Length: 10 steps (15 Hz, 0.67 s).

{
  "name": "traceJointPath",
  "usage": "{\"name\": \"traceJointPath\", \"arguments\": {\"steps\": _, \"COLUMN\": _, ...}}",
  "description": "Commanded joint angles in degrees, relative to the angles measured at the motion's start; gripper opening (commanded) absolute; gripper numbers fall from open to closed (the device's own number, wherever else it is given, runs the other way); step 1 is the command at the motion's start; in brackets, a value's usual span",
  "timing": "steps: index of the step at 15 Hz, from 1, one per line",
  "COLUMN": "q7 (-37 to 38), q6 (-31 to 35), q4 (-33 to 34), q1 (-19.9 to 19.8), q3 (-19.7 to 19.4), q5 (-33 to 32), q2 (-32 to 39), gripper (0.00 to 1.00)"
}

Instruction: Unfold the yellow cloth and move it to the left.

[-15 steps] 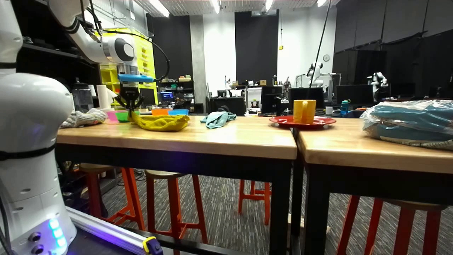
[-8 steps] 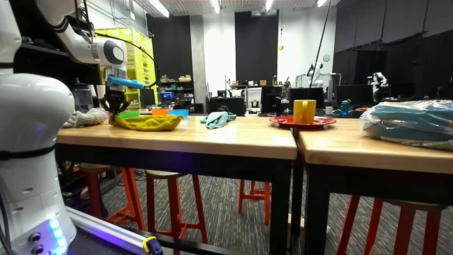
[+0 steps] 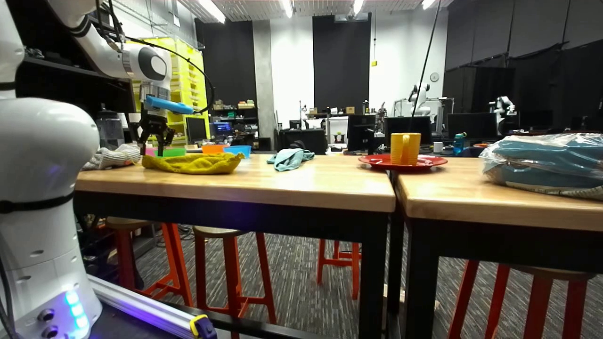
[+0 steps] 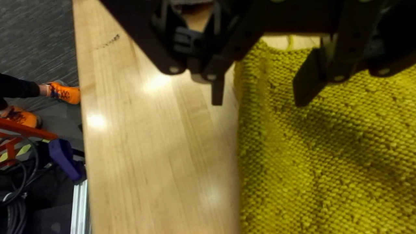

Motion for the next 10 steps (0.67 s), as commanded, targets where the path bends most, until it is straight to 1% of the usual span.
{"name": "traceJointPath", "arguments": {"steps": 1, "q7": 1.3, "q6": -3.1, "q4": -0.6, "q1": -1.6, "q3": -1.0, "q5": -2.8, "q2": -4.3, "gripper": 0.88}}
{"name": "traceJointPath", "arguments": {"steps": 2, "q7": 3.3, "q6": -3.7, "q4": -0.7, "q1": -2.4, "q3": -1.2, "q5": -4.9, "q2": -5.0, "gripper": 0.96}}
{"name": "traceJointPath", "arguments": {"steps": 3, "q7": 4.3, "q6": -4.3, "q4": -0.9, "q1": -3.0, "q3": -1.7, "q5": -5.8, "q2": -5.5, "gripper": 0.99}}
{"name": "traceJointPath", "arguments": {"steps": 7, "q7": 11.7, "q6": -5.6, "q4": -2.0, "q1": -6.2, "q3": -4.0, "q5": -9.8, "q2": -7.9, "gripper": 1.0}}
{"name": "traceJointPath", "arguments": {"steps": 10, "q7": 19.2, "q6": -6.0, "q4": -2.3, "q1": -8.7, "q3": -5.2, "q5": -13.6, "q2": -8.2, "gripper": 1.0}}
